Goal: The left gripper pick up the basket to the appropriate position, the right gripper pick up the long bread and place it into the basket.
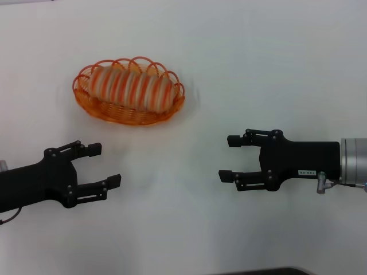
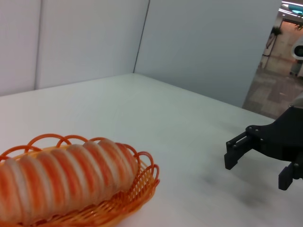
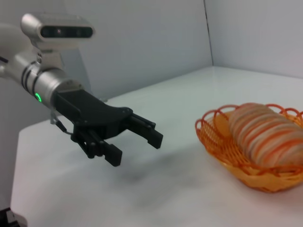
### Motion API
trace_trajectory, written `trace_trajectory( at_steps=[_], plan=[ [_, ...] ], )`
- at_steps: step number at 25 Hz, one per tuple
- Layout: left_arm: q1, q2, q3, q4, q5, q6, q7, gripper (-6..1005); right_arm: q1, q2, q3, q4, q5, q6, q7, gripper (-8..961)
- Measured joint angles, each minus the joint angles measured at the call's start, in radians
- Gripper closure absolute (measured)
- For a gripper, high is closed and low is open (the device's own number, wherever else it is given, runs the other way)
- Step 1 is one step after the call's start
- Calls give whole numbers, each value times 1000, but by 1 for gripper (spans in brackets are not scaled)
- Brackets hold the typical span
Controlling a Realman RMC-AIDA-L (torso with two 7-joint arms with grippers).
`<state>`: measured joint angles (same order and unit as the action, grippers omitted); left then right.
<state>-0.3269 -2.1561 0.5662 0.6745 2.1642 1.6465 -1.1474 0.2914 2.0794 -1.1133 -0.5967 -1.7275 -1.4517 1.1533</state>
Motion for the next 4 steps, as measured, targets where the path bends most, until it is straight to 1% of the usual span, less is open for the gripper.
trace_trajectory(
  at_steps=[4],
  plan=[
    [-2,1,-4,-7,1,-7,-1,141,3,1,8,-2,-8,6,4,105]
  ],
)
